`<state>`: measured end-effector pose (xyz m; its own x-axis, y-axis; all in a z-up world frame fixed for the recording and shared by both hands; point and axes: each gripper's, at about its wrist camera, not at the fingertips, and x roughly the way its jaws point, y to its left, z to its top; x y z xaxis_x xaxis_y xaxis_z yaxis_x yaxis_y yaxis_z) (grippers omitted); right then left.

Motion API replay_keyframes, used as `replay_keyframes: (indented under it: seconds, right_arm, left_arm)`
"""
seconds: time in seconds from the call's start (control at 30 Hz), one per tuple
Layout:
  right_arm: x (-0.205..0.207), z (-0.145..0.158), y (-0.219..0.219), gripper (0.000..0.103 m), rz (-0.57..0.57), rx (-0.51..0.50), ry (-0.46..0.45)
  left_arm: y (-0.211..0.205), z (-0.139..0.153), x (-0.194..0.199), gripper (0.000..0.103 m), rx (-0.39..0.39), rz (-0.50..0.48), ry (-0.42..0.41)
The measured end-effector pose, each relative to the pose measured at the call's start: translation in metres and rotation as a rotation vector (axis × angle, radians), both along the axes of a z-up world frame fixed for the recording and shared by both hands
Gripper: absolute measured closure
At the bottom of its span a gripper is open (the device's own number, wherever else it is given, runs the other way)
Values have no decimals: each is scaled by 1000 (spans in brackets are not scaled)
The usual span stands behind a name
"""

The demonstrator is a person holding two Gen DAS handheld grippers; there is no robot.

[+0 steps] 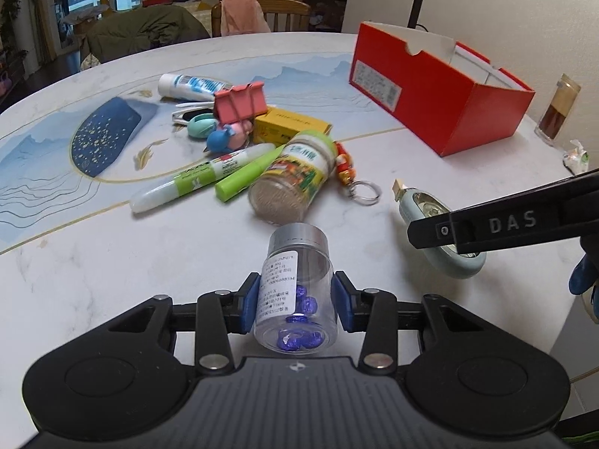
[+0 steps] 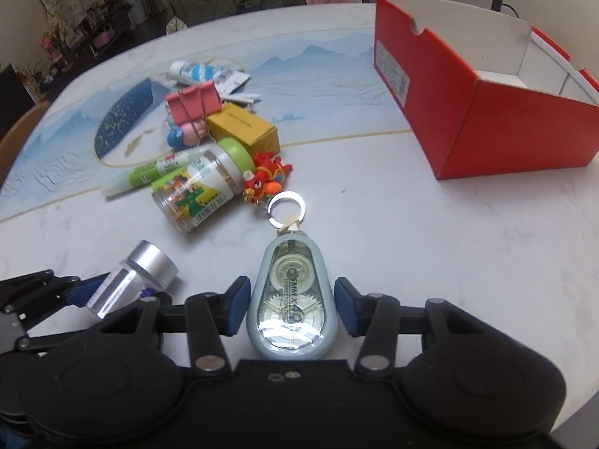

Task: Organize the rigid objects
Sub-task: 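Carry both held items into the red shoebox and open both tools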

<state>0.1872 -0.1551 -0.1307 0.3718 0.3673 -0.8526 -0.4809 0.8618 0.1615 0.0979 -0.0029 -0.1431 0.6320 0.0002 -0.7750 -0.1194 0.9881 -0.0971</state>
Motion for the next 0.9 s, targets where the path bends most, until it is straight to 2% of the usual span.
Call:
replay_keyframes:
  seconds: [0.27, 0.47, 0.6, 0.9]
  right_arm:
    - [7, 27, -28, 55, 33, 65, -3]
    - [25, 50, -50, 55, 57, 97, -36]
    - [47, 66, -67, 55, 66, 122, -50]
    - [115, 90, -102, 55, 52, 151, -113]
  left_arm:
    - [-14, 33, 11, 63, -20, 23, -23]
    - [-30, 60, 33, 63, -42, 39, -50]
    - [-44, 76, 55, 63, -52, 38, -74]
    - [-83, 103, 121, 63, 0, 7, -128]
